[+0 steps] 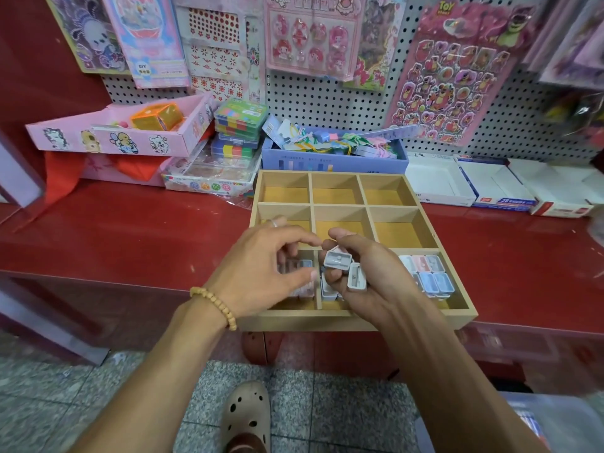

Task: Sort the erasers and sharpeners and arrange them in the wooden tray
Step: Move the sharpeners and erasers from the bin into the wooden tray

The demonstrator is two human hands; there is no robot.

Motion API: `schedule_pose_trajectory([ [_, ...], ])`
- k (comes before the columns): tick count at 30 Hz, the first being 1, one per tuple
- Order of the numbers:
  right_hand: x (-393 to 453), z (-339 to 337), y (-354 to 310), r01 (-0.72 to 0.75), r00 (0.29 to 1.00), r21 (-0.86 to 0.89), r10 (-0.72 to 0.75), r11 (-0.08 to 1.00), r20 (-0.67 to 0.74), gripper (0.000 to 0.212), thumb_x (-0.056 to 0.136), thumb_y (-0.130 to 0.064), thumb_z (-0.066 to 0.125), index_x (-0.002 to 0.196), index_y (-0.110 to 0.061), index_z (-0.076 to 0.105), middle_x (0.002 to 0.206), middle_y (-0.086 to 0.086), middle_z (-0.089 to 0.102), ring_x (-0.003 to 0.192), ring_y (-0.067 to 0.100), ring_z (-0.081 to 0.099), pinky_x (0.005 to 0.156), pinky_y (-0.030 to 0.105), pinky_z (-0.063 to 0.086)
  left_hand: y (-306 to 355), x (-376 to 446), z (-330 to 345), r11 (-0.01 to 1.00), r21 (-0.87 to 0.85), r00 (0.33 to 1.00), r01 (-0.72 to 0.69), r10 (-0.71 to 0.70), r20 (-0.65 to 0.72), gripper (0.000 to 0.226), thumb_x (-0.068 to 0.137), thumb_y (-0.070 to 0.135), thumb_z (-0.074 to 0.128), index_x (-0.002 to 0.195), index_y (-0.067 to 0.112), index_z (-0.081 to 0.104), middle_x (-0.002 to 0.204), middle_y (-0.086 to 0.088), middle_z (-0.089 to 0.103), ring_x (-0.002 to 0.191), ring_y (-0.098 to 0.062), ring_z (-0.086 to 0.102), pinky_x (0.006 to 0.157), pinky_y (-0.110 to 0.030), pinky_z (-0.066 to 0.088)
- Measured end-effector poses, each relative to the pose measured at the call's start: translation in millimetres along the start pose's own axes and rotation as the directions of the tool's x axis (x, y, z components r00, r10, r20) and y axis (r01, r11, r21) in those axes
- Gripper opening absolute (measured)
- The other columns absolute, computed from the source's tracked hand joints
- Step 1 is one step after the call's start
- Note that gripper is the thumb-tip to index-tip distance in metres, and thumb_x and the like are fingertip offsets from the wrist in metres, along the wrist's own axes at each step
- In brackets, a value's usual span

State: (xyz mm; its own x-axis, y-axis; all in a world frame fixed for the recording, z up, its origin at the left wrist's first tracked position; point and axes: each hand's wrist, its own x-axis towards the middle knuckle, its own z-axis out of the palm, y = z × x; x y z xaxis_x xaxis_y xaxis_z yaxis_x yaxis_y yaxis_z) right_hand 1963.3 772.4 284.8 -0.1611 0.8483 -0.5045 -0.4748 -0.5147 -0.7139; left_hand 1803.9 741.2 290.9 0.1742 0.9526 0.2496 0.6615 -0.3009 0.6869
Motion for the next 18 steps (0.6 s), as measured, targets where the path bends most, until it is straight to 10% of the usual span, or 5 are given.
schedule_pose_trajectory([
  [8,6,-19,-12,0.002,1.0,-0.087,-0.003,0.996,-0.014,0.014,0.101,-0.01,0.052,0.105,-0.003,0.064,0.091,0.018,0.06,0.058,0.02,0.056,0.036,0.021,0.039,14,26,26,0.996,0.054,0.988,-0.07,0.063,0.138,0.033,0.08,0.018,0.077,0.11,0.03,0.072,0.079,0.01,0.048,0.069,-0.012,0.054,0.071,-0.036,0.05],
  [15,16,-33,-18,0.02,0.995,-0.165,-0.035,0.986,-0.092,0.024,0.1,-0.011,0.053,0.117,0.0,0.065,0.105,0.022,0.064,0.05,0.014,0.061,0.037,0.02,0.043,24,37,37,0.995,0.012,0.988,-0.096,0.094,0.126,0.024,0.075,0.013,0.074,0.098,0.018,0.074,0.07,0.005,0.049,0.064,-0.01,0.048,0.062,-0.016,0.041],
  [18,15,-33,-21,0.059,0.986,-0.159,-0.083,0.986,-0.148,0.013,0.1,-0.008,0.054,0.1,-0.001,0.064,0.074,0.014,0.061,0.038,0.011,0.051,0.034,0.019,0.038,26,38,39,0.996,-0.058,0.994,-0.075,0.079,0.074,0.023,0.073,0.008,0.073,0.091,0.021,0.074,0.068,0.009,0.047,0.057,-0.007,0.046,0.058,-0.019,0.043],
])
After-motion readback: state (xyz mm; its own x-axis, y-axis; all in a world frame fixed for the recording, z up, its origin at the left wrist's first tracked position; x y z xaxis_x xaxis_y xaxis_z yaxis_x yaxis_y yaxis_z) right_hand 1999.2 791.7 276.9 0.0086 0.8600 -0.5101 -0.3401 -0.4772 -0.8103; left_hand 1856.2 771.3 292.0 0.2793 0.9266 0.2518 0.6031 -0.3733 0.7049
